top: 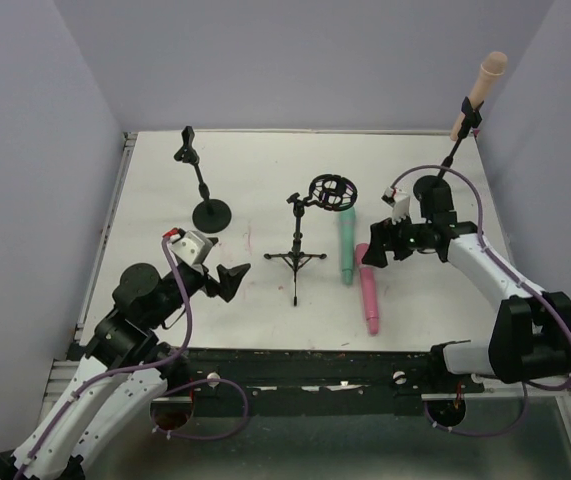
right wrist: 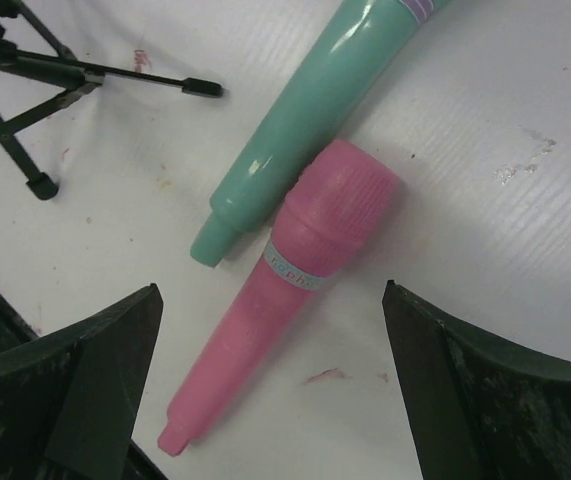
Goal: Attach the microphones to the stand
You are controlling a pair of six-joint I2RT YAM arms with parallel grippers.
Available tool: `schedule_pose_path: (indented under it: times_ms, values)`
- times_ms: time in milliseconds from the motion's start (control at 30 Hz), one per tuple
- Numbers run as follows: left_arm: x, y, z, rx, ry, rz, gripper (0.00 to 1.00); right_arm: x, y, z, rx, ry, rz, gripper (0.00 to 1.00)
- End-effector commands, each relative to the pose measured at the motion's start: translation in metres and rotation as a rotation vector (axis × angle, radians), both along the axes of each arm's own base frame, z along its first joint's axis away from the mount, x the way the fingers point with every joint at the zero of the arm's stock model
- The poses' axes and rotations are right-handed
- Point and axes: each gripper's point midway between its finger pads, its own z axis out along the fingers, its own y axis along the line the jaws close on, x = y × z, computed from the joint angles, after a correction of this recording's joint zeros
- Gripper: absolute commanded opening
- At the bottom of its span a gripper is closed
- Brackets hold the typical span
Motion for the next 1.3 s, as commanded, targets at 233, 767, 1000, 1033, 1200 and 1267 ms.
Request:
schedule_pose_path:
  times_ms: [233, 767, 1000, 1033, 1200, 1267]
  values:
    - [0.001, 0.010, 0.005, -0.003, -0.040, 0.040, 0.98, 0.040, -0.006, -0.053, -0.158, 0.111, -0.287, 1.00]
    - [0.000, 0.009, 0.007, -0.008, -0.043, 0.033, 0.98, 0.053, -0.027, -0.077, -0.317, 0.123, -0.380, 0.86]
    - [0.000, 0.009, 0.006, -0.007, -0.042, 0.033, 0.98, 0.054, -0.031, -0.076, -0.327, 0.116, -0.415, 0.84]
    - [0.000, 0.009, 0.007, -0.009, -0.045, 0.033, 0.98, 0.055, -0.032, -0.077, -0.330, 0.116, -0.417, 0.87]
    - [0.000, 0.010, 0.007, -0.011, -0.047, 0.036, 0.98, 0.053, -0.030, -0.080, -0.324, 0.143, -0.418, 0.89]
    - [0.000, 0.011, 0.006, -0.010, -0.046, 0.038, 0.98, 0.051, -0.029, -0.083, -0.321, 0.157, -0.415, 0.88]
